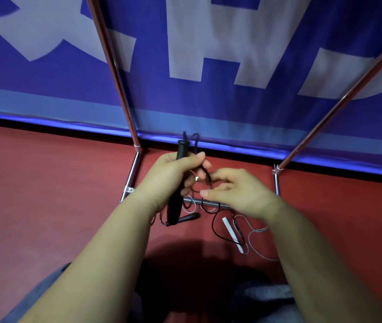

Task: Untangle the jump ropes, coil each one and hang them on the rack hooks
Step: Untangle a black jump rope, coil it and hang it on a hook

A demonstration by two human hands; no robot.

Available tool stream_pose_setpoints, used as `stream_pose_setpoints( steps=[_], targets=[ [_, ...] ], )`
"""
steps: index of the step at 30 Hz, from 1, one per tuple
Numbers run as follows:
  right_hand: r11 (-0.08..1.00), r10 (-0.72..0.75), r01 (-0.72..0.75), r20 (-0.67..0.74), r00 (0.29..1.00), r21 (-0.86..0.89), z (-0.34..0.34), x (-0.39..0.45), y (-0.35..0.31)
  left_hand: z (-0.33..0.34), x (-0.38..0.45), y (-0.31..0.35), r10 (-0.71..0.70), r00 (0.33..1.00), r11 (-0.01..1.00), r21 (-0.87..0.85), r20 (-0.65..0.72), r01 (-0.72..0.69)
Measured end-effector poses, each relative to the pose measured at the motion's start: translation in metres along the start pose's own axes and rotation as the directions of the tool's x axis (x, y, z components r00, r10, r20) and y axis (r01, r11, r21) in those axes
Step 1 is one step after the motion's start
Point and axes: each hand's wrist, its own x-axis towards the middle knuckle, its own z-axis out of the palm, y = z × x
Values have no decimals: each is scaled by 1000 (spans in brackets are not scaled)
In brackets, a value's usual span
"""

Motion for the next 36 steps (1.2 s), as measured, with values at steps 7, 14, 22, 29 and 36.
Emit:
stream_pose_setpoints(
  steps=[7, 14, 22, 29, 36],
  targets=[
    [912, -46, -35, -187, 981, -409, -6, 8, 17, -3, 0, 3, -63, 984, 962, -251, 167, 104],
    [863, 98, 38, -240, 966, 503, -14, 3, -3, -1, 1, -3, -9, 999, 980, 198, 43, 0],
    [689, 62, 112, -212, 975, 716, -20, 3, -8, 2, 3, -9, -17, 999, 955, 297, -42, 29],
    [990, -14, 14, 1, 1000, -140, 3, 3, 7, -1, 5, 5, -71, 997, 942, -327, 42, 81],
    [996, 78, -65, -219, 973, 67, -2, 8, 9, -5, 5, -2, -13, 999, 997, -75, 46, 16]
  ],
)
